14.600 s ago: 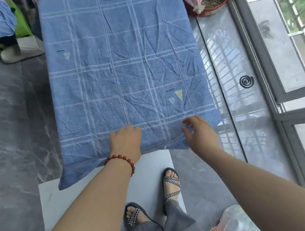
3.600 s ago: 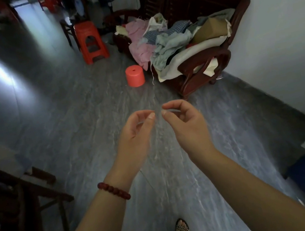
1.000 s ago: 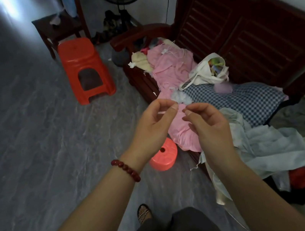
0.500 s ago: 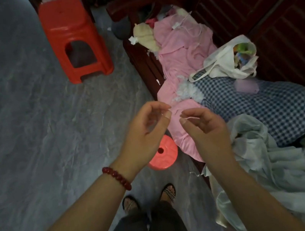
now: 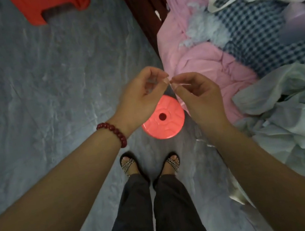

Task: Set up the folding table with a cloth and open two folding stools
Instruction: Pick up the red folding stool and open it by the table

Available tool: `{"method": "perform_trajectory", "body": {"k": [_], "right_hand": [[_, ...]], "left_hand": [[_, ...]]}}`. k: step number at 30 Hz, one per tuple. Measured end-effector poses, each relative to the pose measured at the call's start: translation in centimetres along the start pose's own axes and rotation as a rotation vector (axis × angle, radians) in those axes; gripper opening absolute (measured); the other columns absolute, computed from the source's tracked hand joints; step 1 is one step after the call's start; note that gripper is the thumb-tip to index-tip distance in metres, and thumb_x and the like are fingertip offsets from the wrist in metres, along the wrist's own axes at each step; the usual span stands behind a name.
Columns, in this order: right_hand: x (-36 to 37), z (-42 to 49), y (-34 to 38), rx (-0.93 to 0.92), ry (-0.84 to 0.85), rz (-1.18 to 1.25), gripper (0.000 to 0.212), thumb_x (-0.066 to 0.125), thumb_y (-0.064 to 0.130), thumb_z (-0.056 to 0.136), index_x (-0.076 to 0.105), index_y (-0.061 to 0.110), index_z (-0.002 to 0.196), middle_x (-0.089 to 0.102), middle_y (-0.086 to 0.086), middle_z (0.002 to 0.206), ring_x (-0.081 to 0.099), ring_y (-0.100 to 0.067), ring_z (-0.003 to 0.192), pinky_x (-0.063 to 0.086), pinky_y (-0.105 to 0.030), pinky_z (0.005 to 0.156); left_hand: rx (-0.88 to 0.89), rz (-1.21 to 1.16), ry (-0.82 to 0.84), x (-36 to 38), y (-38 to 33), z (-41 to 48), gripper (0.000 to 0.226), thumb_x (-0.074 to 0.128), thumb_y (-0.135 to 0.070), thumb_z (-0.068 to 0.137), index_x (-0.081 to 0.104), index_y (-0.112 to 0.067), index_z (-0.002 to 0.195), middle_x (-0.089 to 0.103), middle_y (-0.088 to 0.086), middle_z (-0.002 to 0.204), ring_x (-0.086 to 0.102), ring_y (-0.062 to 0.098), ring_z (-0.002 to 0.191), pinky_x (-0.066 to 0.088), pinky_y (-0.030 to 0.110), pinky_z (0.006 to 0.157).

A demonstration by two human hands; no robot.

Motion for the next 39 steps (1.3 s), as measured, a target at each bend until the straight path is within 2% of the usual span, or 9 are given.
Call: {"method": "perform_trajectory", "body": {"k": [3, 6, 14, 18, 20, 24, 28, 33, 39], "right_hand": [[0.3, 1.1, -5.2, 0.075, -0.006, -0.054, 0.017, 0.069, 0.014, 0.078, 0.074, 0.030, 0.078, 0.073, 0.003, 0.083, 0.065, -0.011, 0.077, 0.054, -0.037, 0.081], [0.3, 1.8, -9.0, 0.128, 0.003, -0.124, 0.020, 0.066, 0.017, 0.077, 0.075, 0.035, 0.079, 0.075, 0.003, 0.085, 0.066, -0.010, 0.076, 0.054, -0.039, 0.081], [0.3, 4.5, -18.8, 0.241, 0.007, -0.314, 0.017, 0.065, 0.008, 0.086, 0.071, 0.014, 0.100, 0.066, 0.011, 0.082, 0.057, 0.016, 0.059, 0.041, -0.002, 0.059], [0.7, 5.6, -25.1, 0.282, 0.087, -0.468, 0.016, 0.065, 0.014, 0.086, 0.072, 0.014, 0.101, 0.063, 0.010, 0.082, 0.053, 0.021, 0.058, 0.037, 0.002, 0.057], [1.1, 6.3, -28.3, 0.285, 0.141, -0.571, 0.019, 0.064, 0.015, 0.087, 0.072, 0.012, 0.104, 0.068, 0.006, 0.086, 0.057, 0.015, 0.065, 0.036, 0.003, 0.061], [2.3, 7.9, -34.4, 0.252, 0.273, -0.767, 0.027, 0.064, 0.014, 0.086, 0.068, 0.007, 0.111, 0.068, -0.007, 0.116, 0.063, -0.023, 0.104, 0.037, -0.013, 0.087], [3.3, 9.2, -38.8, 0.210, 0.392, -0.906, 0.034, 0.062, 0.013, 0.084, 0.064, 0.006, 0.117, 0.061, -0.015, 0.121, 0.056, -0.029, 0.113, 0.036, -0.028, 0.097], [3.5, 9.7, -41.7, 0.272, 0.622, -1.222, 0.049, 0.053, 0.023, 0.087, 0.046, 0.021, 0.136, 0.047, -0.011, 0.128, 0.053, -0.027, 0.112, 0.046, -0.034, 0.090], [4.3, 9.2, -40.7, 0.232, 0.689, -1.381, 0.059, 0.051, 0.046, 0.090, 0.028, 0.035, 0.143, 0.044, -0.011, 0.130, 0.054, -0.032, 0.110, 0.044, -0.037, 0.086]], "left_hand": [[-0.046, 0.076, 0.069, 0.7, 5.0, 1.1, 0.012, 0.057, -0.019, 0.089, 0.056, -0.031, 0.085, 0.060, -0.018, 0.084, 0.057, -0.007, 0.077, 0.045, 0.012, 0.076], [-0.059, 0.155, 0.162, 1.6, 8.6, 1.5, 0.010, 0.054, -0.024, 0.086, 0.061, -0.021, 0.092, 0.062, -0.017, 0.086, 0.061, 0.005, 0.081, 0.048, 0.020, 0.077], [-0.040, 0.399, 0.361, 5.2, 17.2, 3.0, 0.022, 0.053, -0.021, 0.083, 0.062, -0.010, 0.100, 0.062, -0.007, 0.091, 0.061, 0.014, 0.077, 0.046, 0.022, 0.072], [-0.019, 0.564, 0.466, 7.6, 23.0, 3.6, 0.018, 0.056, -0.018, 0.086, 0.062, -0.013, 0.102, 0.062, -0.003, 0.097, 0.055, 0.005, 0.074, 0.044, 0.019, 0.072], [-0.017, 0.709, 0.539, 9.1, 26.2, 4.1, 0.022, 0.054, -0.019, 0.088, 0.061, -0.017, 0.109, 0.061, 0.000, 0.104, 0.055, 0.010, 0.088, 0.040, 0.020, 0.075], [-0.023, 0.956, 0.651, 12.0, 31.8, 5.4, 0.033, 0.052, -0.025, 0.091, 0.052, -0.019, 0.123, 0.052, 0.002, 0.120, 0.054, 0.022, 0.109, 0.039, 0.029, 0.079], [0.014, 1.193, 0.737, 13.7, 35.9, 6.6, 0.047, 0.056, -0.032, 0.089, 0.043, -0.019, 0.133, 0.044, 0.007, 0.125, 0.052, 0.027, 0.110, 0.042, 0.036, 0.077], [-0.003, 1.384, 0.855, 14.0, 38.9, 7.1, 0.067, 0.059, -0.048, 0.084, 0.027, -0.041, 0.143, 0.039, 0.007, 0.128, 0.047, 0.029, 0.116, 0.040, 0.038, 0.089], [-0.004, 1.529, 0.936, 14.6, 38.0, 6.8, 0.071, 0.064, -0.049, 0.081, 0.028, -0.039, 0.141, 0.038, 0.010, 0.133, 0.042, 0.031, 0.121, 0.039, 0.043, 0.093]]}}
Point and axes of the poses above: each hand's wrist, its own z-axis towards the middle knuckle, its own x-axis out of the palm, y = z × x, the point moved 7 cm from there along z, towards the middle knuckle
